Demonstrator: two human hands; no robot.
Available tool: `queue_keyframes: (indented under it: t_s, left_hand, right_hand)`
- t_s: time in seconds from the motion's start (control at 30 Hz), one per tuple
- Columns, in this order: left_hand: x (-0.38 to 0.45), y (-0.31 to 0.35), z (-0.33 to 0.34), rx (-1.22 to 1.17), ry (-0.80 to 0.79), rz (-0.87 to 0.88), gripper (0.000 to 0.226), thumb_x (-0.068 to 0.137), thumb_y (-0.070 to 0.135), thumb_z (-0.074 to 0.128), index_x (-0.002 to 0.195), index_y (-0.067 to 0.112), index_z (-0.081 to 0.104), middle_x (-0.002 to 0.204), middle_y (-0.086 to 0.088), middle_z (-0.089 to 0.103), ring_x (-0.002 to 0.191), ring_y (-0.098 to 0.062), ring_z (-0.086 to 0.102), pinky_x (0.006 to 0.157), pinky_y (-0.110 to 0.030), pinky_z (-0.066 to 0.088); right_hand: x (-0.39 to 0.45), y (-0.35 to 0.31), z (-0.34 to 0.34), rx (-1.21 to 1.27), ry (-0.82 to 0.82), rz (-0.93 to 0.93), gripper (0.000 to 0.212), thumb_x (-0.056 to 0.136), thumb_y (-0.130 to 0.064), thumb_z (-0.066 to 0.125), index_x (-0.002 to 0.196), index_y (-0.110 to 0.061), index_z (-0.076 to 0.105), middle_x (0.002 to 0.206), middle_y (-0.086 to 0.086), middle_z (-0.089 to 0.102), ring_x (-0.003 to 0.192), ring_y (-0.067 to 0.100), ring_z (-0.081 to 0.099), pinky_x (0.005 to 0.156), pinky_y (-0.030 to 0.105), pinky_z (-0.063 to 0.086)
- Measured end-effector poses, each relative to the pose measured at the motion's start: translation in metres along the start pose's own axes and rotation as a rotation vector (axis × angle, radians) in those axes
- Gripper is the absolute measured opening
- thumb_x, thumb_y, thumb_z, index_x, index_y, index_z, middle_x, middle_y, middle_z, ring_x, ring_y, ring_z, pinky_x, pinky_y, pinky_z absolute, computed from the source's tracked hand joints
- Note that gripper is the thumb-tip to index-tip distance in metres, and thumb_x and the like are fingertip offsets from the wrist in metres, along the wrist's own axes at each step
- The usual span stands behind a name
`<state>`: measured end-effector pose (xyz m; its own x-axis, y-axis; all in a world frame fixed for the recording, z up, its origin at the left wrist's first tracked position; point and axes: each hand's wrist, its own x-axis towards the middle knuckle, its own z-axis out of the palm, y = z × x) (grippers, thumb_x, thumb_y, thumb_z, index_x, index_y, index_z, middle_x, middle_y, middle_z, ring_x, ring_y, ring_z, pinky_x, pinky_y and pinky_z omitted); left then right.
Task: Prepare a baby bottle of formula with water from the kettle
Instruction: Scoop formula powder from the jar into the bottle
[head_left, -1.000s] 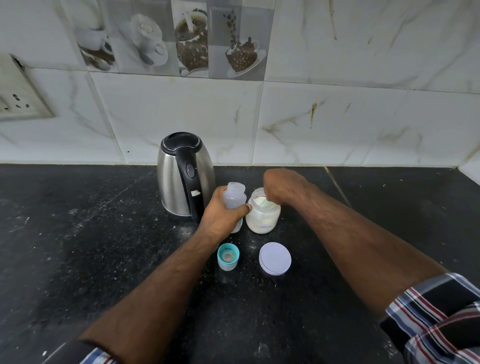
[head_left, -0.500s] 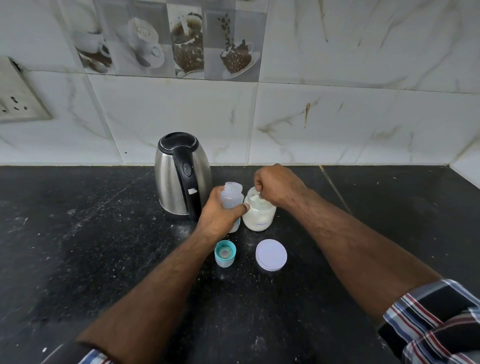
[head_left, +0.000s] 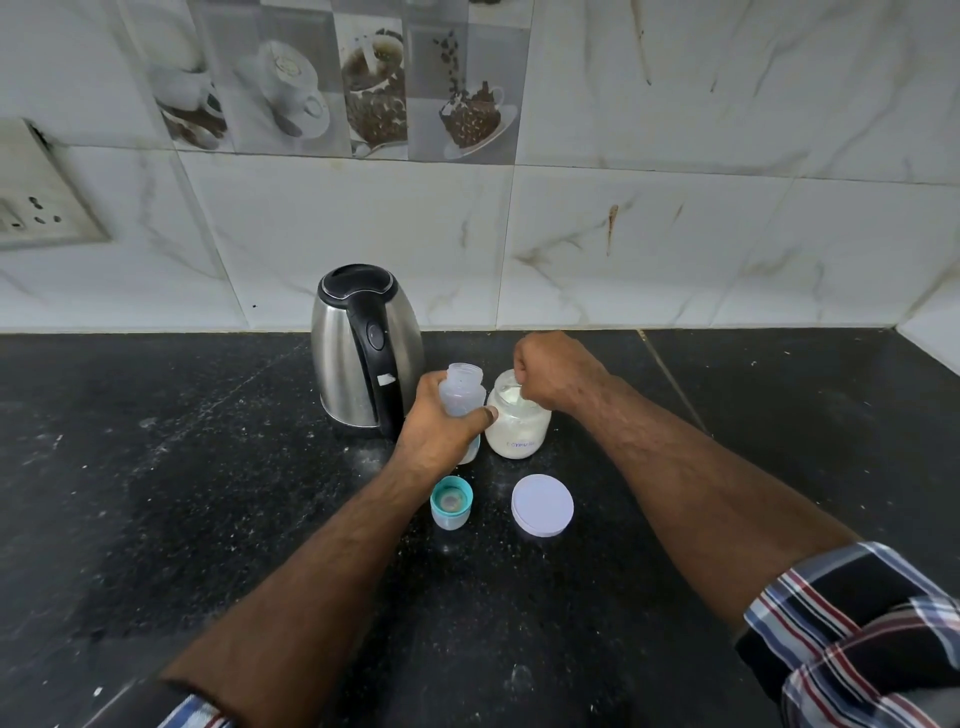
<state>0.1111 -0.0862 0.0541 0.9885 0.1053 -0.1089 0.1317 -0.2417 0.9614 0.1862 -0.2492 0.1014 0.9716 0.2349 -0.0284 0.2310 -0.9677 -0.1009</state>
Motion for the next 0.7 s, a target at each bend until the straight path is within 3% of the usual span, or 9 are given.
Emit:
queue_keyframes:
  t_s: [0.17, 0.33, 0.5, 0.7]
  left_hand:
    - [-0.001, -0.002, -0.002, -0.012, -0.007, 0.016, 0.067, 0.086, 0.028, 0.082, 0.136, 0.023, 0.037, 0.117, 0.005, 0.058, 0.104, -0.014, 0.059, 0.088, -0.033, 0.050]
    - [-0.003, -0.005, -0.005, -0.009, -0.004, 0.049, 0.059, 0.085, 0.034, 0.083, 0.126, 0.029, 0.041, 0.109, 0.012, 0.059, 0.096, -0.003, 0.058, 0.086, -0.032, 0.049]
    - [-0.005, -0.006, -0.007, -0.012, -0.020, 0.065, 0.058, 0.084, 0.040, 0.083, 0.125, 0.034, 0.044, 0.120, 0.008, 0.061, 0.112, -0.018, 0.061, 0.095, -0.039, 0.054]
    - [-0.009, -0.005, -0.006, -0.031, -0.017, 0.090, 0.055, 0.082, 0.039, 0.085, 0.122, 0.037, 0.048, 0.125, 0.006, 0.063, 0.117, -0.019, 0.061, 0.101, -0.044, 0.055]
  right_hand:
    - [0.002, 0.001, 0.003, 0.298, -0.063, 0.143, 0.012, 0.080, -0.010, 0.082, 0.088, -0.012, 0.074, 0.091, -0.001, 0.072, 0.089, 0.018, 0.067, 0.069, 0.028, 0.050]
    - [-0.004, 0.016, 0.008, 0.540, 0.000, 0.298, 0.012, 0.074, -0.006, 0.085, 0.079, -0.010, 0.075, 0.077, 0.004, 0.075, 0.072, 0.017, 0.072, 0.074, 0.035, 0.062]
    - [-0.013, 0.036, 0.010, 0.807, 0.067, 0.438, 0.009, 0.076, 0.000, 0.081, 0.080, -0.005, 0.074, 0.075, 0.011, 0.076, 0.057, 0.013, 0.065, 0.060, 0.028, 0.059]
    - [-0.022, 0.047, 0.013, 0.942, 0.105, 0.486, 0.013, 0.079, 0.001, 0.081, 0.084, -0.005, 0.070, 0.073, 0.011, 0.074, 0.053, 0.011, 0.061, 0.053, 0.024, 0.054]
